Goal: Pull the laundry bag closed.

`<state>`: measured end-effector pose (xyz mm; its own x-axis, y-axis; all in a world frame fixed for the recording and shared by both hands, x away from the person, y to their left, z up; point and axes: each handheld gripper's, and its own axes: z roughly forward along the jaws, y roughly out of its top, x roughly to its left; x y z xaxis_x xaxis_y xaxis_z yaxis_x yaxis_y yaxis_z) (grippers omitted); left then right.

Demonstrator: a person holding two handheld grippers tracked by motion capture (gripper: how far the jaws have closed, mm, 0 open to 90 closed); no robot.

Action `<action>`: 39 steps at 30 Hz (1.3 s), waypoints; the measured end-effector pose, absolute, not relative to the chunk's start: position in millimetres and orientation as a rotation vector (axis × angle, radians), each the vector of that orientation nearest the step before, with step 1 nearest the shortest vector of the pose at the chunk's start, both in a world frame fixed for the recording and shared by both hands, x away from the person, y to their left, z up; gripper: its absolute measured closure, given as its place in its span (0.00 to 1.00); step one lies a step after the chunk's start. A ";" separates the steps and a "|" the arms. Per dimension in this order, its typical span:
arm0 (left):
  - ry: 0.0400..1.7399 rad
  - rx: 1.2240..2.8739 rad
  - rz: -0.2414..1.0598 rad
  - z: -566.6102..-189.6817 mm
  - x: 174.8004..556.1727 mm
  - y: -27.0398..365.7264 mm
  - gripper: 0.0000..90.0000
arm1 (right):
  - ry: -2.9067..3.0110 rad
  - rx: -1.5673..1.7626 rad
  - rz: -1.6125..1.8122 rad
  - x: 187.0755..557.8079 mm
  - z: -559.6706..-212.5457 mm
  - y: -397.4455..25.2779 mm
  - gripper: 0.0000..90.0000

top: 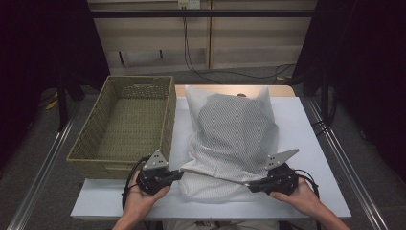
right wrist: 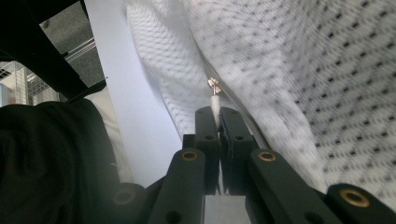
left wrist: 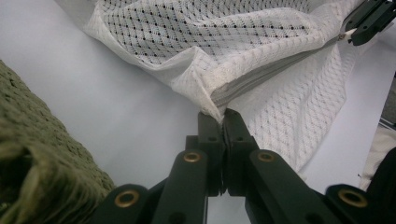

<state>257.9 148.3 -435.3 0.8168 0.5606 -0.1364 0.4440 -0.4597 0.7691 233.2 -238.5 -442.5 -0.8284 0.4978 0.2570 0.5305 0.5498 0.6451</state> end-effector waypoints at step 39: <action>0.743 2.122 0.161 -435.3 258.8 148.5 0.98 | -2.747 -0.983 -1.164 227.8 -441.3 -257.6 0.97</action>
